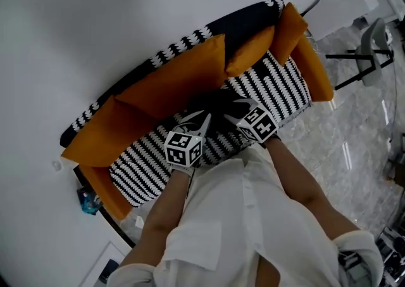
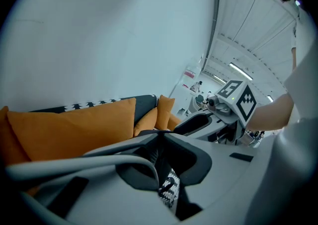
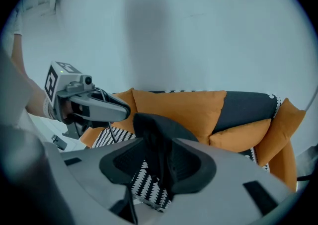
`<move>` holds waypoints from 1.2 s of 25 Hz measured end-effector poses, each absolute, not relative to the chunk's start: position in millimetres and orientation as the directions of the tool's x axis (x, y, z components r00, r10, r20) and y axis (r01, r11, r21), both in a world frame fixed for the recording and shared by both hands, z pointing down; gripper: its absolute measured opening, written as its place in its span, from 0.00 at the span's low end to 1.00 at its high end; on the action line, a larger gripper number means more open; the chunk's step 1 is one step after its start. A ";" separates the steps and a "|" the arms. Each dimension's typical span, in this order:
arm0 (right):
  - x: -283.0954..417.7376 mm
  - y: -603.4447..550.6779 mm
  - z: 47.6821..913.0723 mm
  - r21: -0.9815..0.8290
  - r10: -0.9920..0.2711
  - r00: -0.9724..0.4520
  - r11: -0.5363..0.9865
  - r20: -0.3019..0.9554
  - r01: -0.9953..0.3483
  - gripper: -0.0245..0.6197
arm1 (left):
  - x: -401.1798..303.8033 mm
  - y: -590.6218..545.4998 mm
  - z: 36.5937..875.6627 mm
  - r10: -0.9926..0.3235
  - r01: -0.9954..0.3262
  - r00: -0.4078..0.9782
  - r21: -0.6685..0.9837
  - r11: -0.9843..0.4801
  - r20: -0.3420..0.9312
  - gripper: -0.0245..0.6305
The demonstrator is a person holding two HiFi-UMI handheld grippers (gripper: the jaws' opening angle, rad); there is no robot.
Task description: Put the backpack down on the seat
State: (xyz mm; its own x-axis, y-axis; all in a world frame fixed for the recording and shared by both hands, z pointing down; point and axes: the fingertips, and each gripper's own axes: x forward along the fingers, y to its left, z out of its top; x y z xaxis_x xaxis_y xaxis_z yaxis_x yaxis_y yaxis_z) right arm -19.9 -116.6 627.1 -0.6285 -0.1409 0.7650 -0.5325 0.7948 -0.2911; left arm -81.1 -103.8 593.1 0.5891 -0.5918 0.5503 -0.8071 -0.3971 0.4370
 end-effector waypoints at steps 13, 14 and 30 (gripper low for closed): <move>-17.0 -99.2 572.3 -0.318 -0.207 -0.749 0.811 0.629 -0.492 0.16 | -75.1 -97.5 580.0 -0.587 -0.791 0.611 0.449 -0.416 0.532 0.11; -16.5 -98.4 568.7 -0.327 -0.216 -0.761 0.807 0.612 -0.492 0.11 | -74.9 -96.0 580.0 -0.584 -0.789 0.613 0.451 -0.418 0.532 0.11; -14.1 -90.0 555.6 -0.357 -0.225 -0.809 0.811 0.542 -0.464 0.07 | -66.9 -89.3 580.7 -0.571 -0.779 0.625 0.461 -0.424 0.532 0.11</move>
